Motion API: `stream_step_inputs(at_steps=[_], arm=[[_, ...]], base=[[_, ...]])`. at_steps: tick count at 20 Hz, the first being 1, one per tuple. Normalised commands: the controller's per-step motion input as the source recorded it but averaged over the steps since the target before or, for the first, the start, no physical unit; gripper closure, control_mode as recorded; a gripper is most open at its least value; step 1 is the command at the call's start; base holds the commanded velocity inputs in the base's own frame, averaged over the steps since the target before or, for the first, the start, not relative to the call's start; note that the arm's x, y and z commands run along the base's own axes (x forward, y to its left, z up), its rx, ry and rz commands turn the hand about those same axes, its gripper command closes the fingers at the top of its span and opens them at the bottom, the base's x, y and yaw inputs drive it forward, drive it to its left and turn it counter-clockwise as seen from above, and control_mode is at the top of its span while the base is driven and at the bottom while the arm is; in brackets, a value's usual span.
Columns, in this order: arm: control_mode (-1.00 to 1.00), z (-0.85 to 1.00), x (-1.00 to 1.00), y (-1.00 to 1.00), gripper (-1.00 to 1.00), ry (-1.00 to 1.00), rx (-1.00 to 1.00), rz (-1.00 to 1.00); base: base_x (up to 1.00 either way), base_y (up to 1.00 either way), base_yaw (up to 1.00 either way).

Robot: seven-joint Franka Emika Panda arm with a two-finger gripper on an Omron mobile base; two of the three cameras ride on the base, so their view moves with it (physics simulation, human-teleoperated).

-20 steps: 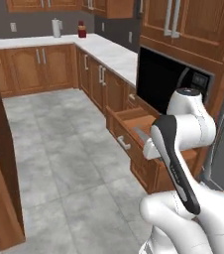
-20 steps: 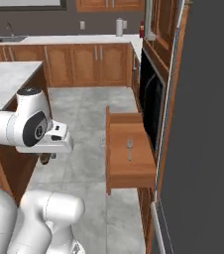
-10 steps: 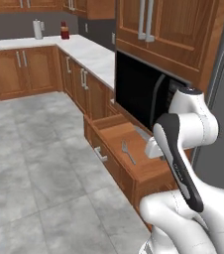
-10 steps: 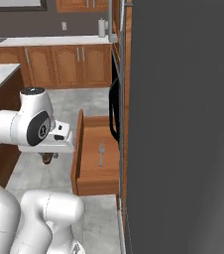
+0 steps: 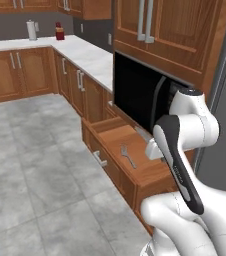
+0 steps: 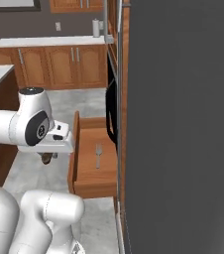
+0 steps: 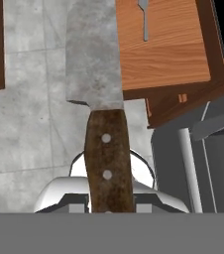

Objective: Pick up the metallic utensils from the counter and place them in the open drawer. Make sure not to pick up any wooden utensils.

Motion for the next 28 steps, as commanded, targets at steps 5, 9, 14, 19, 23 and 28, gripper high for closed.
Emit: stream_step_inputs(at_steps=[5,9,14,19,23,28], arm=[[1.0,0.0,0.0,0.0,1.0,0.0,0.0,0.0],[-1.0,0.0,0.07,0.0,1.0,0.0,0.0,-0.02],[-1.0,-0.01,0.48,0.05,1.0,0.0,-0.01,-0.11],[-1.0,-0.38,0.86,0.01,1.0,0.03,-0.09,-0.07],[-1.0,-0.61,0.82,0.06,1.0,0.04,-0.14,0.0],[-1.0,-0.44,0.75,0.07,1.0,0.01,-0.04,0.01]], base=[[0.07,0.0,-0.11],[0.09,0.0,-0.08],[0.0,0.0,0.0],[0.0,0.0,0.0],[0.0,0.0,0.0],[0.0,0.0,0.0]])
